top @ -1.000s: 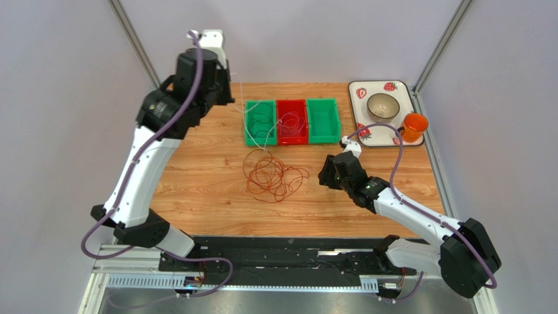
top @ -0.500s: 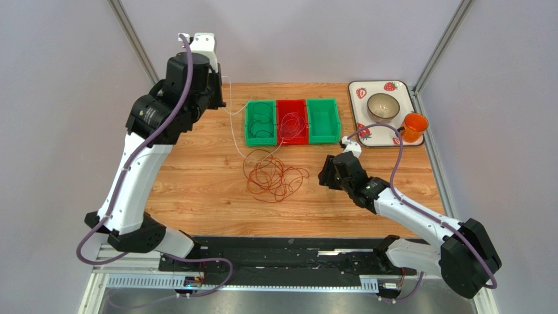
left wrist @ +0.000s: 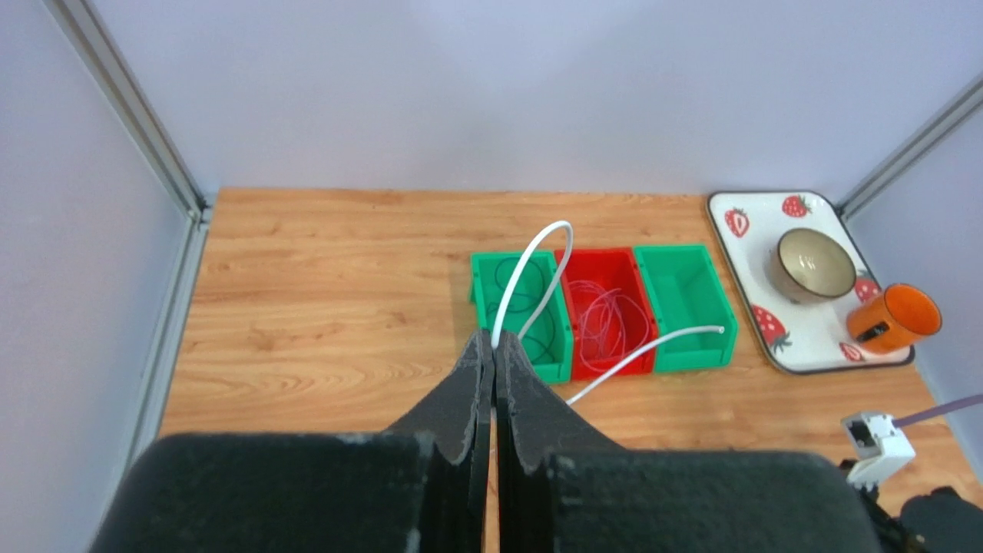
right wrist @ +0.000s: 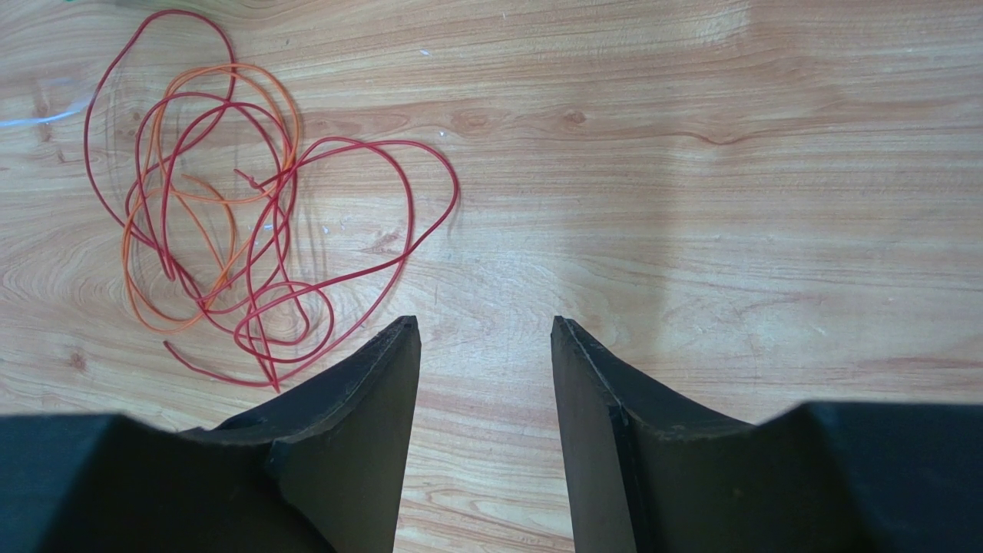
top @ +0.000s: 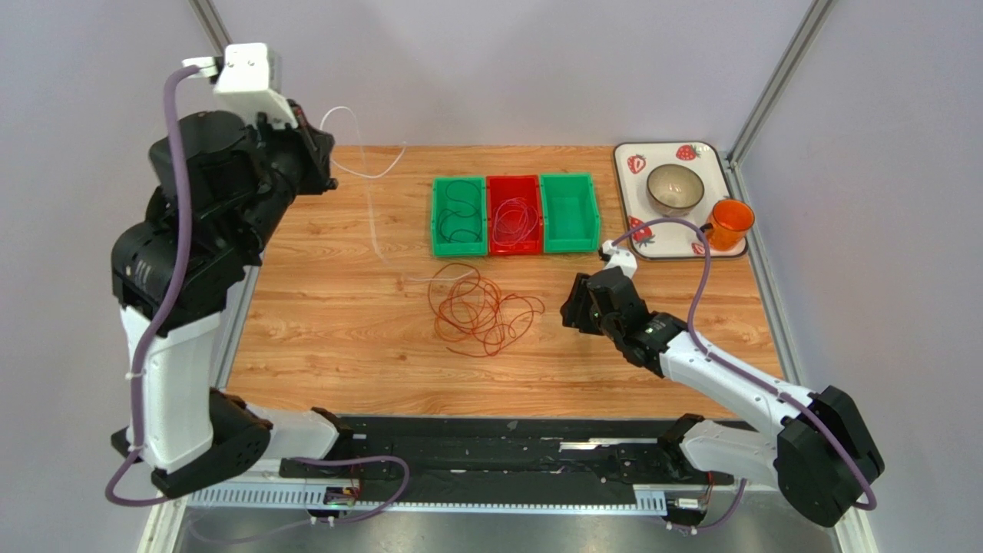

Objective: Untangle the cables

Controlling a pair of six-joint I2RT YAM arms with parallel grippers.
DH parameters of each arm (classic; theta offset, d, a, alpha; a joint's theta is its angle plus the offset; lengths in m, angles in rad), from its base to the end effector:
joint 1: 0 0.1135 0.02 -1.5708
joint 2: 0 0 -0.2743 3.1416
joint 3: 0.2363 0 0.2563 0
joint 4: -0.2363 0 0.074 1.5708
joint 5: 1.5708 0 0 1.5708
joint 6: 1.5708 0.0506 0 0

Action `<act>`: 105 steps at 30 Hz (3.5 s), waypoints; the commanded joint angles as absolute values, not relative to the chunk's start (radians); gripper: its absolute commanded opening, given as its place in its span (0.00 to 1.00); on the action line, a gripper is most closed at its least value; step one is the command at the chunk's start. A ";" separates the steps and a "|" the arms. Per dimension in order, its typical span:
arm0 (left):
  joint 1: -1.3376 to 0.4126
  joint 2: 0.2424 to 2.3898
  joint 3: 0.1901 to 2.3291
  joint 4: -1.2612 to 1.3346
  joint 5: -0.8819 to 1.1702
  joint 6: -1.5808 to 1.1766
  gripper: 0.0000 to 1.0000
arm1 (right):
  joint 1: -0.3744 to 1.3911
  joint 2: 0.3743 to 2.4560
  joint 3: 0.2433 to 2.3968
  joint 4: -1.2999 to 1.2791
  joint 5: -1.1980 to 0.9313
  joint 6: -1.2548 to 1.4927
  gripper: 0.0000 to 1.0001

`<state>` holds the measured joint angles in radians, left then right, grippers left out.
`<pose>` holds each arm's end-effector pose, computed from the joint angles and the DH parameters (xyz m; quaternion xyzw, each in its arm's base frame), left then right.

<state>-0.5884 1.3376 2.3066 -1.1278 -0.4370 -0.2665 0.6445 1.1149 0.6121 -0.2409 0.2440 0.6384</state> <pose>0.1504 -0.0746 0.6008 -0.0198 0.7558 -0.1125 0.6448 0.1969 0.1327 0.2089 0.0461 0.9090 0.1494 0.3863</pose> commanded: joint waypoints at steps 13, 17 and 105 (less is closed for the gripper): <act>-0.508 1.546 2.141 -0.385 -0.449 -0.084 0.00 | 0.632 1.074 0.594 -0.183 0.242 0.632 0.50; -0.506 1.721 2.330 -0.347 -0.503 -0.026 0.00 | 0.630 1.068 0.588 -0.175 0.235 0.630 0.49; -0.454 2.063 1.885 -0.321 -0.631 -0.310 0.00 | 0.603 1.032 0.552 -0.144 0.204 0.638 0.49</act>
